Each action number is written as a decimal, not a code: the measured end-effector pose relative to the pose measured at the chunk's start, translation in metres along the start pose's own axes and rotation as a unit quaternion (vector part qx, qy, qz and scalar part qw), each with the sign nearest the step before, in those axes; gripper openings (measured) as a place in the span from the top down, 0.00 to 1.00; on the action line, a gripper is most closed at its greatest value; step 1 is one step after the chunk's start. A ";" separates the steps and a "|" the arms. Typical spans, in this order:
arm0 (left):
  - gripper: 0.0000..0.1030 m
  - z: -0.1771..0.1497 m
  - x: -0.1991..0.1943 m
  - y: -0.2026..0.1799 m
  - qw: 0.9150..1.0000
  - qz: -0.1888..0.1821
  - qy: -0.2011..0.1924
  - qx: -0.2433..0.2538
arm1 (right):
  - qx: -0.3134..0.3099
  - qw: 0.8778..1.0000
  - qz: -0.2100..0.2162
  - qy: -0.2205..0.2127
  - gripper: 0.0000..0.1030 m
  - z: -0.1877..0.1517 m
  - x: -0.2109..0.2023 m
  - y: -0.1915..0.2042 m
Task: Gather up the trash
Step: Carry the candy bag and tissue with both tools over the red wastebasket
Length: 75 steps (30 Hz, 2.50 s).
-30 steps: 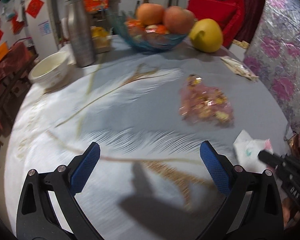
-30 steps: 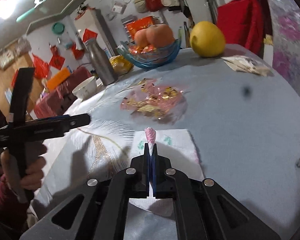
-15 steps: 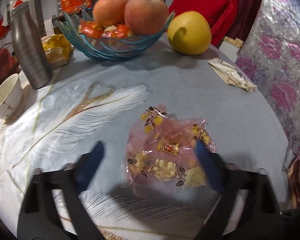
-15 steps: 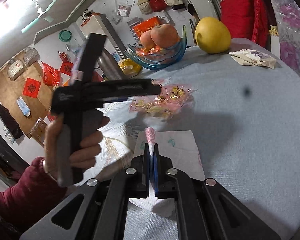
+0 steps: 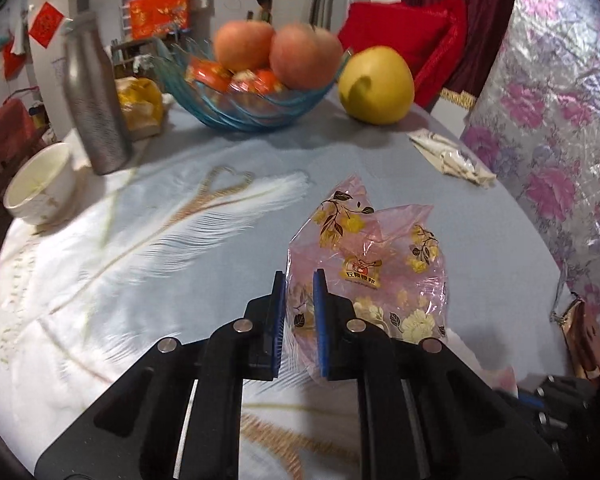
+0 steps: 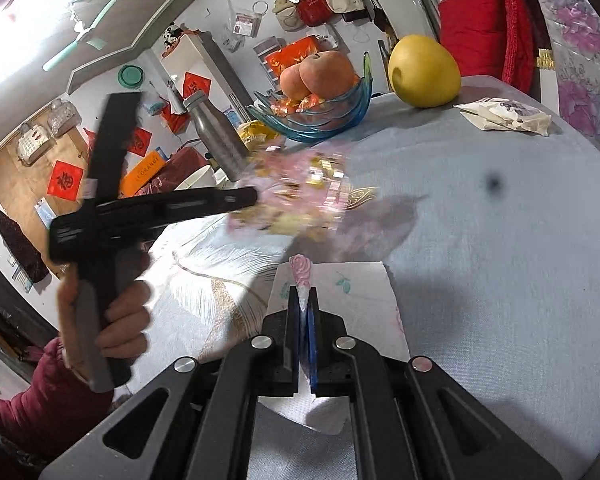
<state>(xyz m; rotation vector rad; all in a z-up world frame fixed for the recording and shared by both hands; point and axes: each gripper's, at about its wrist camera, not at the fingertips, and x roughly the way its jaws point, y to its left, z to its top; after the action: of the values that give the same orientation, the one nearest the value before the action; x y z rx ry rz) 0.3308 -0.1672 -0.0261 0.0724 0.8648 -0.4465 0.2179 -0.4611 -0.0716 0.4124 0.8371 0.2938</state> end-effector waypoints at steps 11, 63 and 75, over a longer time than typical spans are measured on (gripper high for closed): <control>0.86 -0.026 -0.073 0.038 0.998 0.040 -0.035 -0.034 | 0.000 1.000 0.000 -0.029 0.96 -0.001 -0.012 0.000; 0.86 -0.278 -0.361 0.169 0.958 0.205 -0.148 -0.139 | -0.185 0.968 0.138 -0.100 0.97 -0.093 -0.173 0.255; 0.85 -0.414 -0.353 0.269 0.940 0.248 -0.016 -0.234 | -0.237 0.953 0.188 -0.002 0.97 -0.134 -0.133 0.347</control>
<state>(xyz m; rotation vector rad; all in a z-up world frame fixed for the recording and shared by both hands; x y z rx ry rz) -0.0556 0.2989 -0.0630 -0.1548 0.8651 0.2367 -0.0004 -0.1774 0.0959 0.1164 0.6508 0.8288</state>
